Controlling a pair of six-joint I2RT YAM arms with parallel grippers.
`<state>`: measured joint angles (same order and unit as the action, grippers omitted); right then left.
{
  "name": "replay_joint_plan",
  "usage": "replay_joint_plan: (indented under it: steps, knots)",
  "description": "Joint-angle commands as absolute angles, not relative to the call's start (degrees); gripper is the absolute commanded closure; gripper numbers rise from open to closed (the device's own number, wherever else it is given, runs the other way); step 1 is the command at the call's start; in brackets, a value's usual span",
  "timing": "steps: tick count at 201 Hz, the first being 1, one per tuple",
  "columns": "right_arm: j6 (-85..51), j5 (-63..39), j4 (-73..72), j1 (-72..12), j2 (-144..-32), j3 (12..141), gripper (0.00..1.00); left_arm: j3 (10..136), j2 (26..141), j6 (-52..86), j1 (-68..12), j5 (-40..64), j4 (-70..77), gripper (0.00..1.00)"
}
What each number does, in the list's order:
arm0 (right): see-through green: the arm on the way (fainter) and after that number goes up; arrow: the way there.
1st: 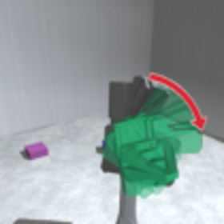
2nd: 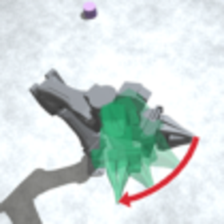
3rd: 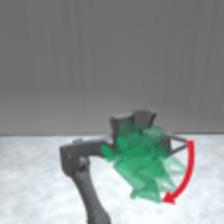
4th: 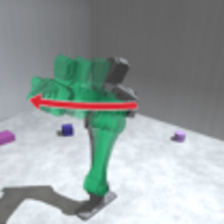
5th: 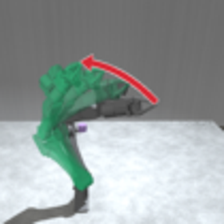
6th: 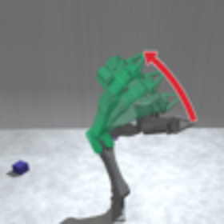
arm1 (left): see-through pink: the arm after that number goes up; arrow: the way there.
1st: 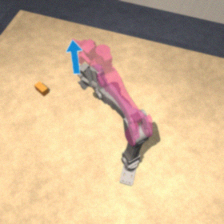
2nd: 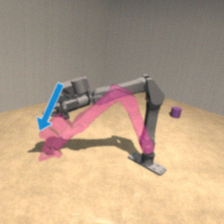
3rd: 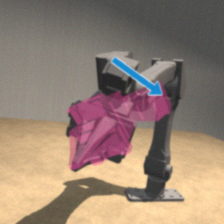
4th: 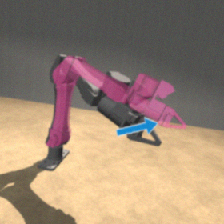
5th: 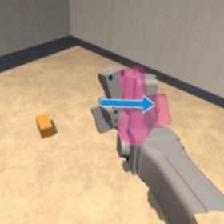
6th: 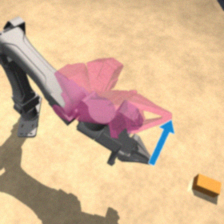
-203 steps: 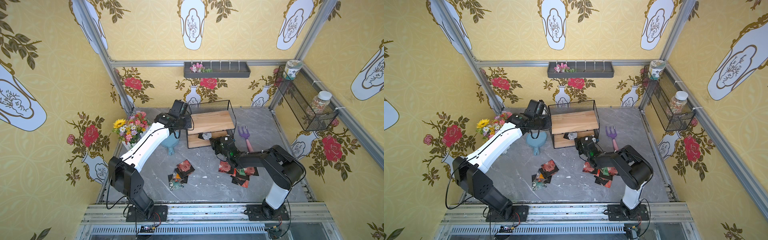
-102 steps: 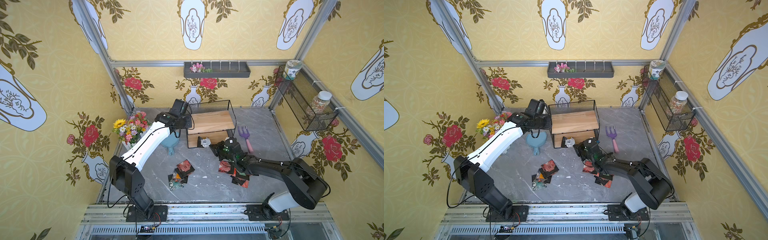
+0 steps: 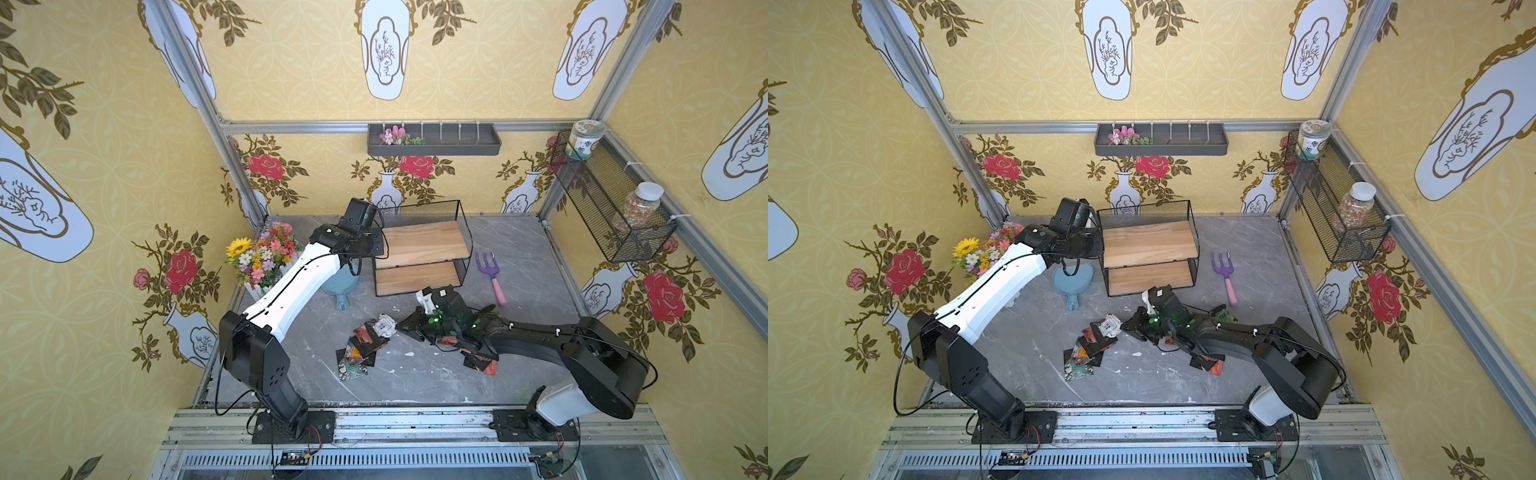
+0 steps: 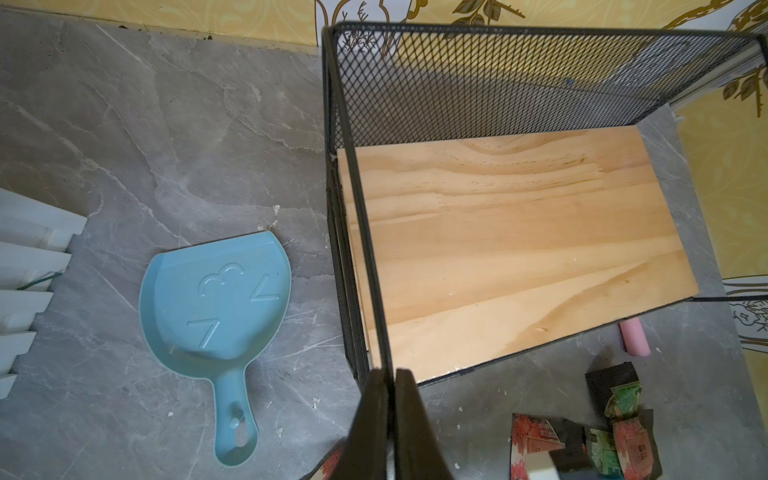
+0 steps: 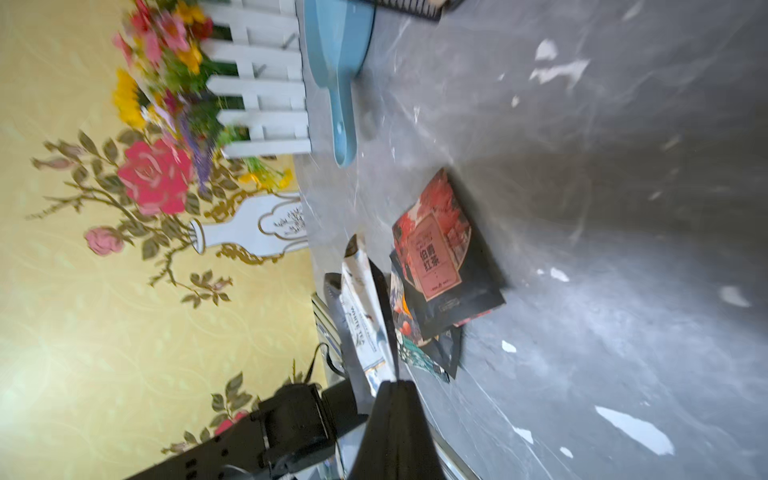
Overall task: Remove the tea bags from the shelf
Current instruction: Place the tea bag at the center of the board.
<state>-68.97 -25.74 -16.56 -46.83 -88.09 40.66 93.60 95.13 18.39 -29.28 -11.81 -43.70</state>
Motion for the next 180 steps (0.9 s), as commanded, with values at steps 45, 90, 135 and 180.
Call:
replay_joint_plan:
  steps: [45,90,135,180]
  knots:
    - [-60.7,-25.7,-5.4,-47.9,-92.0,42.8,1.0,93.9,96.4,16.0,-29.4,-10.8,-46.3,1.0]
    - [-57.1,-23.8,1.3,-48.0,-93.3,44.4,1.0,94.1,96.7,15.9,-29.4,-11.0,-46.6,1.0]
    - [-55.6,-22.7,3.6,-48.1,-93.3,45.2,0.82,94.2,97.0,15.8,-29.4,-11.1,-46.6,1.0]
    - [-53.5,-20.0,8.0,-48.0,-90.5,46.9,0.58,94.6,96.8,16.1,-29.4,-11.7,-46.6,1.0]
